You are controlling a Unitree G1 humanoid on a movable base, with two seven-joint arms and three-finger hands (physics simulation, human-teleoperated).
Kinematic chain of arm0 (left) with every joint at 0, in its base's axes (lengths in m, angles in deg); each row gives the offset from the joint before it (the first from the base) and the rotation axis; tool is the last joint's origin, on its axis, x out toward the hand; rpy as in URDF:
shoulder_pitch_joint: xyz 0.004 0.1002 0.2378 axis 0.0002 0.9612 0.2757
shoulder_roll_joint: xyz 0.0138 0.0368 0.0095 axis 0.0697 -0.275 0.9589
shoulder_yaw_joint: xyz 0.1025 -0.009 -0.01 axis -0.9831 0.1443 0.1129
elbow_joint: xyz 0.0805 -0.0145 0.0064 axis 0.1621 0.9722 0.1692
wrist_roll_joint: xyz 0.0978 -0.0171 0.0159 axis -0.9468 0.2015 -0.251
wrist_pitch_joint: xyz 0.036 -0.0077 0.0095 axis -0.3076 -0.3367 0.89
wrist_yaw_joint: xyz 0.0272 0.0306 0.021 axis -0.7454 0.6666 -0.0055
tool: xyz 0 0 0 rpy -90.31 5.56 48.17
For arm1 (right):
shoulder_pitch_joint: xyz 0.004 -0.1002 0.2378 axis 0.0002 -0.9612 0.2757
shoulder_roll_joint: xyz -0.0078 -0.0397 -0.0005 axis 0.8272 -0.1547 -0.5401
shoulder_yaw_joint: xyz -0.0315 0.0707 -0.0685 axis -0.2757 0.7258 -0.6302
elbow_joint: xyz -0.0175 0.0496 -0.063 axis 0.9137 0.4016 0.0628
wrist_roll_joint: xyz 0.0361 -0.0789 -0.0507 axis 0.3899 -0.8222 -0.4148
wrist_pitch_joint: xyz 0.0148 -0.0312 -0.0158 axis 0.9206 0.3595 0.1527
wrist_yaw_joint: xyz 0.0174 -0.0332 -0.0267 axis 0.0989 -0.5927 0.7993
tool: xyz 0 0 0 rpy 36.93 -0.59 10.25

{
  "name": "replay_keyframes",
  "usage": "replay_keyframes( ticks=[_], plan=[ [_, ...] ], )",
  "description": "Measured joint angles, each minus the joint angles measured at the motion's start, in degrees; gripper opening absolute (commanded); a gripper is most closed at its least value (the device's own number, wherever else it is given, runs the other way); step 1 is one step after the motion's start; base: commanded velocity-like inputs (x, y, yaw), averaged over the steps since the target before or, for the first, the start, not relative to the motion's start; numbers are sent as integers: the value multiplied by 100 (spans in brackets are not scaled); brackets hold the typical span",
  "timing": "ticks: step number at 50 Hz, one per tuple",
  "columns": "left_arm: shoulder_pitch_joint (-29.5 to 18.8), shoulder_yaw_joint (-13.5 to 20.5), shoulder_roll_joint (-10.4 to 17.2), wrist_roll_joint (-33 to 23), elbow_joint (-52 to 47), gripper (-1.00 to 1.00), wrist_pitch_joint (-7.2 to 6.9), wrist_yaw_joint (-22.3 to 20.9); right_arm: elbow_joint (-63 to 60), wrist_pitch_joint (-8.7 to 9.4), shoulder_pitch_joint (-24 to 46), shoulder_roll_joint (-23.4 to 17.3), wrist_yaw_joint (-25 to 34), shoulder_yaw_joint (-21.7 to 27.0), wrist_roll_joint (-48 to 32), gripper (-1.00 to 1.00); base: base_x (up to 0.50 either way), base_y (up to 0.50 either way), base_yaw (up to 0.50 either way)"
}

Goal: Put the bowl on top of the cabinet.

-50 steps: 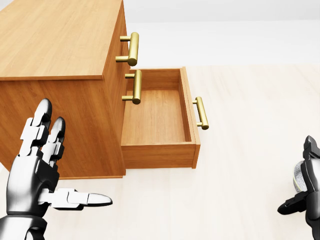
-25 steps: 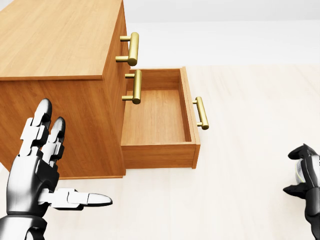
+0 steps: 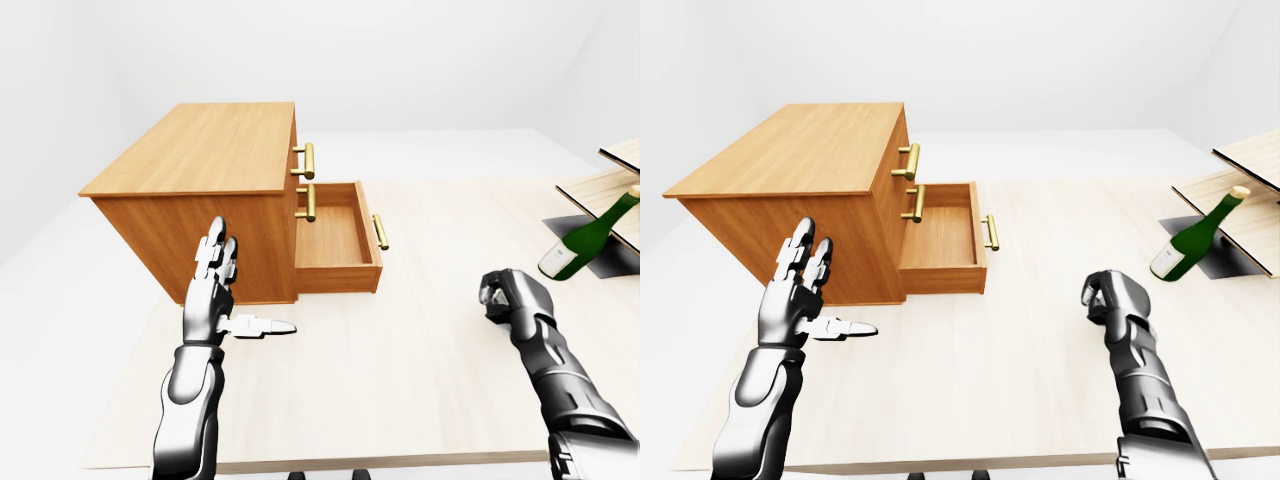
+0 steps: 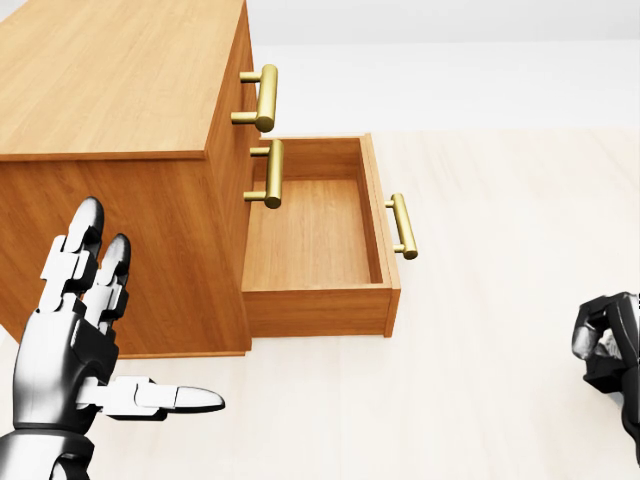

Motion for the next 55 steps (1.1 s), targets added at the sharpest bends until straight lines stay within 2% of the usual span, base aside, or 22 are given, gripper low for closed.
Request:
replay_keyframes(
  ticks=[15,24,40,55],
  plan=[
    [-1,2,2,-1,0,100,0,2,-2011,3,-449,288,1174,396,418,-100,1,0,0],
    [1,1,4,-2,0,100,0,5,-2925,101,-523,422,1724,490,557,-100,1,0,0],
    [-1,0,4,2,1,100,0,9,-3998,562,-220,573,2486,461,689,-100,1,0,0],
    [-1,14,10,26,3,100,0,-1,-4541,955,299,683,2795,322,655,-100,1,0,0]
  ],
)
